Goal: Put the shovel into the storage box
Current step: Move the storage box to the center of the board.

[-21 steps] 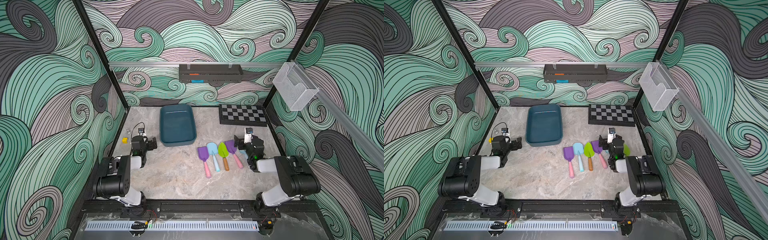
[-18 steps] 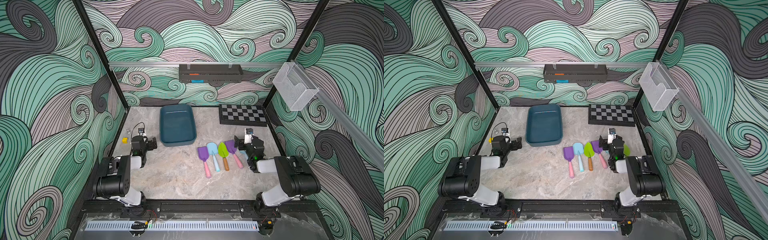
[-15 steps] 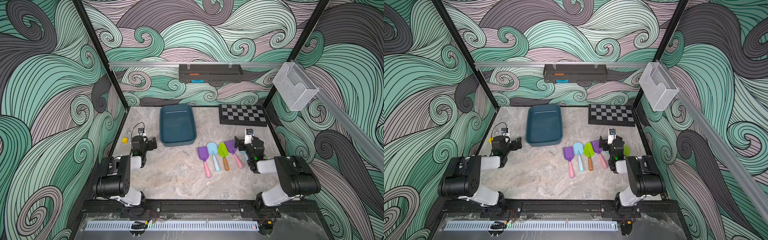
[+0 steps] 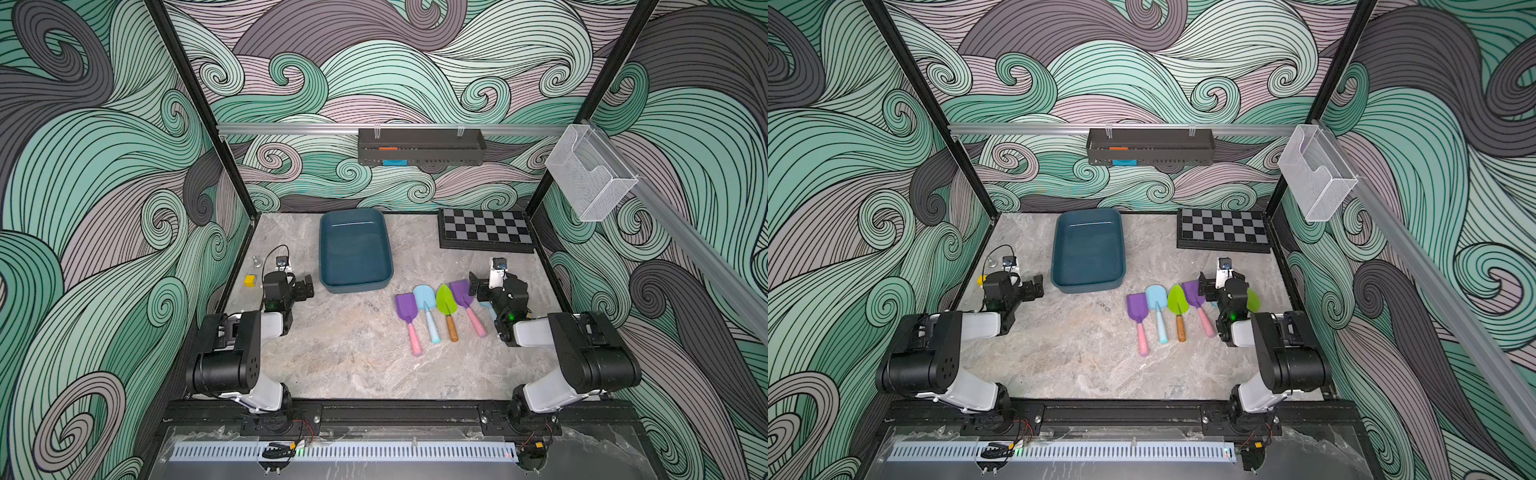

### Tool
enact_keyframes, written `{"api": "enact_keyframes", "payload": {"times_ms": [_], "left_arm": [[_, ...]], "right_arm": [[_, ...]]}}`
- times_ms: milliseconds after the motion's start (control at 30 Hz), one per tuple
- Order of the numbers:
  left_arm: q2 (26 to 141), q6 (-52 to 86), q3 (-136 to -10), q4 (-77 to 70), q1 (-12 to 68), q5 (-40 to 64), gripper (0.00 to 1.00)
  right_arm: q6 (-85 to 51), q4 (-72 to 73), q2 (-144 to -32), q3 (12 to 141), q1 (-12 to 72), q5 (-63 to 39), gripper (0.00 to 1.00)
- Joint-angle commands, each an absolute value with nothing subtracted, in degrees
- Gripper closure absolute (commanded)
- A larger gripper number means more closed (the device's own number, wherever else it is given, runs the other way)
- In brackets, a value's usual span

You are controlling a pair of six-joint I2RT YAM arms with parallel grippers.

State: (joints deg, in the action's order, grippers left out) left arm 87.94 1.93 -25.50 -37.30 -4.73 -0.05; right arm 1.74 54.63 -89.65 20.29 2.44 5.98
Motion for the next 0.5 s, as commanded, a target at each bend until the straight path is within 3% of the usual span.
{"api": "enact_keyframes", "payload": {"times_ms": [0,233,467], "left_arm": [[87.6,2.0,-27.5,-37.4,-4.6,-0.5,0.02],[81.9,4.8,-30.6,-26.8,-4.6,-6.0,0.07],[76.0,5.9,-34.0,-16.7,-4.0,-1.6,0.14]], "right_arm": [[1.0,55.0,-89.3,20.9,2.5,7.1,0.01],[2.1,54.6,-86.7,20.0,3.8,8.4,0.01],[6.5,50.2,-79.3,19.7,8.3,12.7,0.01]]}}
